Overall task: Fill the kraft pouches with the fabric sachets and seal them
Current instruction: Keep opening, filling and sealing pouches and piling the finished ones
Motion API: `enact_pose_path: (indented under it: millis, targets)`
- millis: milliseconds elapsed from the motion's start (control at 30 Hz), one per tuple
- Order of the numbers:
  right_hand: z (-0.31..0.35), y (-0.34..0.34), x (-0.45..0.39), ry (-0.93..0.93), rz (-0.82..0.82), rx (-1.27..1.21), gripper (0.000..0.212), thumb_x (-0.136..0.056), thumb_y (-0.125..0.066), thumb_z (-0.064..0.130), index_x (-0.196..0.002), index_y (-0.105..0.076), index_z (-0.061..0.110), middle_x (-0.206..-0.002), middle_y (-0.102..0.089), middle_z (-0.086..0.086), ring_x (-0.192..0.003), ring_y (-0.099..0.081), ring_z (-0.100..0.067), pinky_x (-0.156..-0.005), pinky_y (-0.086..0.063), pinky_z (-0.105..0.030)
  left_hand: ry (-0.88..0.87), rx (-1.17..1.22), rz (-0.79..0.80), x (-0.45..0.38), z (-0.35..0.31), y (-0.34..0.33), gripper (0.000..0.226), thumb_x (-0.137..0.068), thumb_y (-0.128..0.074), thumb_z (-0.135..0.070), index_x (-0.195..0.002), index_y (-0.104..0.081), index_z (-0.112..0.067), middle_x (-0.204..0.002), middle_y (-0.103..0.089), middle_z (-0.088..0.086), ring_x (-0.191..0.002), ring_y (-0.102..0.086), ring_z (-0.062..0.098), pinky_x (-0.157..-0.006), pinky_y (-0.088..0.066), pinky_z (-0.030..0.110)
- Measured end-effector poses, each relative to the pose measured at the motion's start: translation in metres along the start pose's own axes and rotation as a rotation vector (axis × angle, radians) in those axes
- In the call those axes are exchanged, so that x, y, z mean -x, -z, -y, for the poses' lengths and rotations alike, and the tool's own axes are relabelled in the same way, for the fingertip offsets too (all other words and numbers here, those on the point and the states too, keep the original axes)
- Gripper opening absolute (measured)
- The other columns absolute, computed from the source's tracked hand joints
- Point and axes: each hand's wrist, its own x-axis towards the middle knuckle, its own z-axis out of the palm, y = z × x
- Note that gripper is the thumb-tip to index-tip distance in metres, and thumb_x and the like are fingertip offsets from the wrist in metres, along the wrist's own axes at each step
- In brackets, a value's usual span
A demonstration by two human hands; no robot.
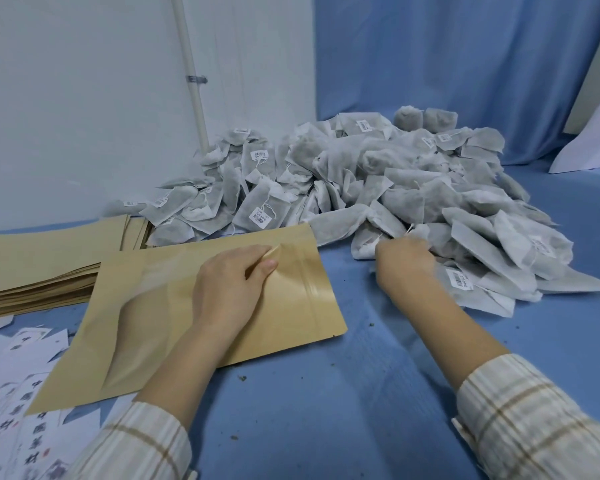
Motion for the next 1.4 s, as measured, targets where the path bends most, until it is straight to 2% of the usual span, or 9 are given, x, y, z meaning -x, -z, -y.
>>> enact_pose_path:
  millis: [200, 467, 667, 767, 867, 1000, 1100, 1267, 1400]
  targets:
    - [0.008, 0.013, -0.004, -0.020, -0.382, -0.835, 0.024, -0.092, -0.041, 0.021, -0.099, -0.058, 0.007, -0.092, -0.064, -0.018, -0.090, -0.057, -0.034, -0.070, -0.038, -0.034, 0.042, 0.046, -0.073, -0.002, 0.003, 0.002, 0.021, -0.092, -0.058, -0.032, -0.108, -0.071, -0.027, -0.102, -0.071, -0.006, -0.098, -0.060, 0.018, -0.081, -0.041, 0.029]
    - [0.012, 0.027, 0.000, -0.040, 0.302, -1.761, 0.012, -0.090, -0.058, 0.016, -0.080, -0.059, 0.009, -0.062, -0.063, -0.003, -0.047, -0.059, -0.011, -0.043, -0.049, -0.019, 0.098, 0.127, -0.158, -0.007, -0.001, 0.010, 0.022, -0.090, -0.061, -0.034, -0.108, -0.072, -0.028, -0.106, -0.071, -0.007, -0.100, -0.058, 0.009, -0.075, -0.032, 0.013]
    - [0.044, 0.010, 0.013, 0.197, 0.381, -1.556, 0.017, -0.097, -0.045, 0.016, -0.097, -0.060, 0.009, -0.084, -0.062, -0.001, -0.080, -0.057, -0.015, -0.075, -0.047, -0.025, -0.164, 0.172, -0.095, 0.000, -0.018, 0.002, 0.018, -0.086, -0.068, -0.027, -0.103, -0.074, -0.027, -0.103, -0.066, -0.021, -0.094, -0.051, -0.006, -0.085, -0.034, 0.015]
    - [0.045, 0.001, 0.015, 0.177, 0.556, -1.587, 0.034, -0.102, -0.030, 0.015, -0.071, -0.044, 0.016, -0.059, -0.050, 0.002, -0.053, -0.050, -0.005, -0.044, -0.036, -0.005, -0.200, 0.140, -0.051, 0.005, -0.023, -0.003, 0.016, -0.087, -0.067, -0.026, -0.101, -0.074, -0.027, -0.100, -0.071, -0.015, -0.092, -0.053, 0.002, -0.080, -0.032, 0.019]
    - [0.040, 0.001, 0.016, 0.317, 0.596, -1.463, 0.016, -0.098, -0.041, 0.009, -0.090, -0.055, 0.014, -0.076, -0.053, 0.003, -0.060, -0.050, 0.000, -0.049, -0.040, -0.005, -0.130, 0.105, -0.070, 0.004, -0.021, -0.003, 0.016, -0.088, -0.065, -0.027, -0.101, -0.074, -0.024, -0.099, -0.073, -0.007, -0.093, -0.059, 0.011, -0.084, -0.039, 0.025]
    - [0.031, -0.006, 0.007, 0.358, 0.254, -1.525, 0.033, -0.087, -0.057, -0.001, -0.118, -0.060, 0.010, -0.087, -0.071, 0.005, -0.085, -0.063, -0.004, -0.081, -0.050, -0.021, -0.009, 0.047, -0.140, 0.000, -0.013, 0.005, 0.016, -0.089, -0.063, -0.027, -0.100, -0.074, -0.023, -0.092, -0.073, 0.000, -0.091, -0.063, 0.026, -0.084, -0.047, 0.042]
    - [0.022, -0.022, -0.015, 0.170, -0.221, -0.952, 0.034, -0.086, -0.058, 0.011, -0.118, -0.060, 0.020, -0.114, -0.060, 0.001, -0.102, -0.056, -0.016, -0.090, -0.045, -0.028, 0.010, 0.000, -0.141, -0.002, -0.011, 0.008, 0.017, -0.090, -0.060, -0.028, -0.099, -0.074, -0.024, -0.087, -0.072, -0.001, -0.088, -0.061, 0.026, -0.083, -0.045, 0.042]
    - [0.023, -0.034, -0.039, 0.217, -0.121, -0.454, 0.081, -0.084, -0.059, 0.025, -0.147, -0.009, 0.038, -0.128, -0.034, -0.010, -0.109, -0.044, -0.025, -0.066, -0.043, -0.030, -0.014, -0.038, -0.103, -0.002, -0.009, 0.007, 0.020, -0.090, -0.059, -0.031, -0.103, -0.072, -0.024, -0.092, -0.072, -0.004, -0.091, -0.060, 0.022, -0.086, -0.042, 0.038]
    - [0.041, -0.032, -0.050, 0.123, -0.140, -0.249, 0.059, -0.090, -0.048, 0.026, -0.144, -0.022, 0.025, -0.125, -0.041, -0.020, -0.110, -0.045, -0.033, -0.064, -0.036, -0.033, -0.002, -0.057, -0.123, -0.002, -0.005, 0.006, 0.022, -0.091, -0.057, -0.035, -0.107, -0.071, -0.027, -0.098, -0.071, -0.008, -0.095, -0.059, 0.018, -0.091, -0.039, 0.035]
